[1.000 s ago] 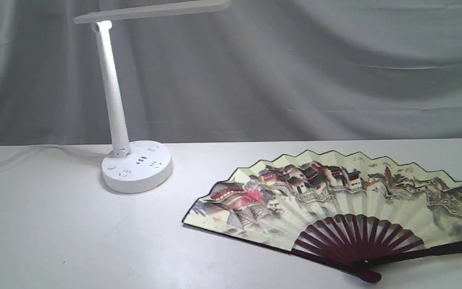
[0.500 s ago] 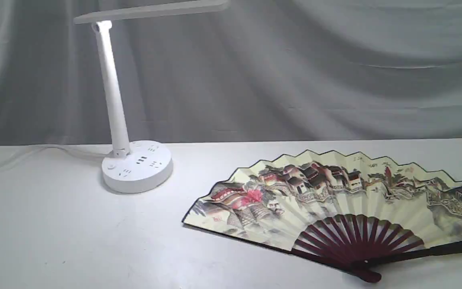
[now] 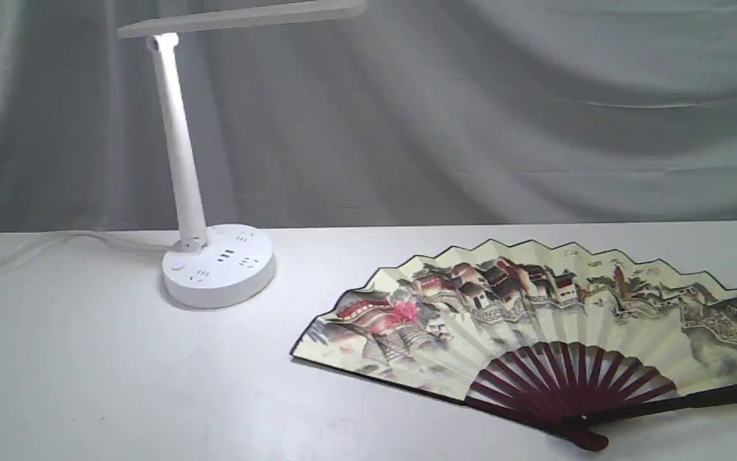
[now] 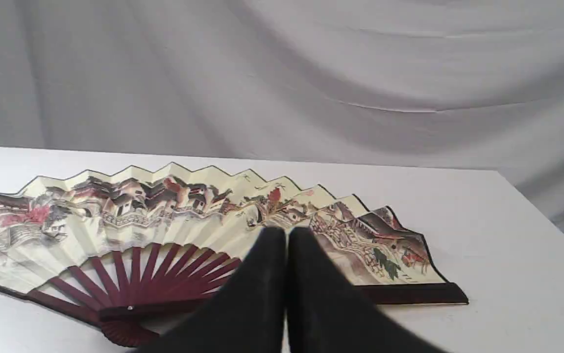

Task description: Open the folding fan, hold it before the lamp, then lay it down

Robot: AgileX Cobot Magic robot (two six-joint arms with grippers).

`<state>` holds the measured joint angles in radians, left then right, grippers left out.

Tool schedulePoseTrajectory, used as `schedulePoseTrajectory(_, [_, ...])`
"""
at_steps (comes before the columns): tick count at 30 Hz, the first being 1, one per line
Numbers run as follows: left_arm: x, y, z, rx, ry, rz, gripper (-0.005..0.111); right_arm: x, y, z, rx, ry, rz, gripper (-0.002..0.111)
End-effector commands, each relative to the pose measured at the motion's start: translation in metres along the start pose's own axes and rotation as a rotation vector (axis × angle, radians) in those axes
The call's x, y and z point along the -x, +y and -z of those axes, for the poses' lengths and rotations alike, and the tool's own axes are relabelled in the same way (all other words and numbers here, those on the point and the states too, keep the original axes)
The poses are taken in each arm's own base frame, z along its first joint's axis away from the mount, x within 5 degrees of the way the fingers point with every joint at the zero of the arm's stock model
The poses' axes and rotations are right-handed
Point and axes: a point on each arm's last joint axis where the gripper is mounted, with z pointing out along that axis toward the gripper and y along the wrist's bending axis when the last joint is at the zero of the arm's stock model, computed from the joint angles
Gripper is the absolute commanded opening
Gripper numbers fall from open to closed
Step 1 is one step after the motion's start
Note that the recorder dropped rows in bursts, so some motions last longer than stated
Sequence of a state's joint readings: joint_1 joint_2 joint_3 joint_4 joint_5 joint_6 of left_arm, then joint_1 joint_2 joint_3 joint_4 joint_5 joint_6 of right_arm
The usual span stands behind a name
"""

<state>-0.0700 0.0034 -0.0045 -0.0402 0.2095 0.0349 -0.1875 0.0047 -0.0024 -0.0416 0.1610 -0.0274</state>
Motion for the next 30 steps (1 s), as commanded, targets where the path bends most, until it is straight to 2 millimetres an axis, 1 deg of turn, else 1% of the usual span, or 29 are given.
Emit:
schedulePoseTrajectory(1, [-0.0004,0.0001,-0.0001,0.001,-0.010,0.006,0.000,-0.0012,0.0002,0.0002,0.001,0.005,-0.014,0.000])
schedulePoseTrajectory(30, [-0.0004,0.0007,-0.0001,0.013,-0.010,0.006,0.000,-0.0012,0.0002,0.0002,0.001,0.005,-0.014,0.000])
